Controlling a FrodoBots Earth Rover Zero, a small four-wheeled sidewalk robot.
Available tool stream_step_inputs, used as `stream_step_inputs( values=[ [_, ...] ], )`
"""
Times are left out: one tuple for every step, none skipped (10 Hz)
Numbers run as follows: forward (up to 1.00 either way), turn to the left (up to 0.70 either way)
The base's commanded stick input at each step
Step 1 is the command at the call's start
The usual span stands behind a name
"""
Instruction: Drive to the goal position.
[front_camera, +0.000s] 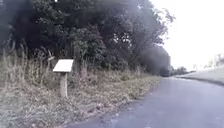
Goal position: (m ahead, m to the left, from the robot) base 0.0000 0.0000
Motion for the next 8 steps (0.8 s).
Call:
stream_step_inputs(
  values=[
    [0.0, -0.45],
    [0.0, -0.45],
    [0.0, -0.45],
    [0.45, -0.27],
    [0.45, -0.27],
    [0.45, -0.27],
    [0.45, -0.27],
    [0.45, -0.27]
  ],
)
